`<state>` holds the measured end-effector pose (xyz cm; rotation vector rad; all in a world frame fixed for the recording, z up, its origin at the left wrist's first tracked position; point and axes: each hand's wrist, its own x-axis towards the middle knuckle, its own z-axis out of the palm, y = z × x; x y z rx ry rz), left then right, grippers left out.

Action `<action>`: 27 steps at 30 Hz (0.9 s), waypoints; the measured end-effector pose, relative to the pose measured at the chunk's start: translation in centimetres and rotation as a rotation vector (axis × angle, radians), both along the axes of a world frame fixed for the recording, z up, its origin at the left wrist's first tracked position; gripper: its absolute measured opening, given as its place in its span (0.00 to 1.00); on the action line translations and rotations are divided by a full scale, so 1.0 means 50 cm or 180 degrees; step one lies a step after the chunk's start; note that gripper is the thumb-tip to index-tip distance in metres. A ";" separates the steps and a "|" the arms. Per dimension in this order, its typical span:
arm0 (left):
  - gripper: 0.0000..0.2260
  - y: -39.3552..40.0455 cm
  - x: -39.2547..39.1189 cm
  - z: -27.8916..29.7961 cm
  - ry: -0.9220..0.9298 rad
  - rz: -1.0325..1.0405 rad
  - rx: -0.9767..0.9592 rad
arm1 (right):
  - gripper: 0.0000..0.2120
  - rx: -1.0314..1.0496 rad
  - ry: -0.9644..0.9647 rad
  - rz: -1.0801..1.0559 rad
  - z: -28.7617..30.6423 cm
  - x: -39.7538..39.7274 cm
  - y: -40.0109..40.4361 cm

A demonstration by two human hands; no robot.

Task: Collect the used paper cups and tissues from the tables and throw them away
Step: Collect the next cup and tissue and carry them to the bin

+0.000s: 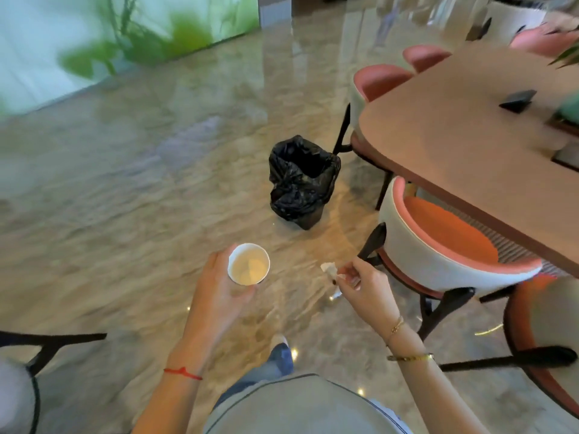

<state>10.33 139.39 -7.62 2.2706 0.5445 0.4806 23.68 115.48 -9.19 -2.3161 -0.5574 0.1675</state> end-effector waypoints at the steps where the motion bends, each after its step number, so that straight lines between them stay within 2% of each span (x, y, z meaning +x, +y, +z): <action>1: 0.35 0.032 0.043 0.006 0.0011 -0.0033 0.0037 | 0.03 0.0016 -0.0017 -0.0026 0.003 0.043 0.031; 9: 0.35 0.207 0.367 0.034 0.0222 -0.0170 0.0080 | 0.02 0.0079 0.0091 -0.0157 0.014 0.333 0.197; 18: 0.35 0.322 0.751 -0.016 0.0280 -0.0251 0.0081 | 0.02 0.0161 0.0033 -0.0113 -0.016 0.712 0.332; 27: 0.36 0.434 1.103 -0.054 0.0533 -0.0180 -0.0030 | 0.04 -0.0018 0.0246 0.0008 -0.043 1.078 0.455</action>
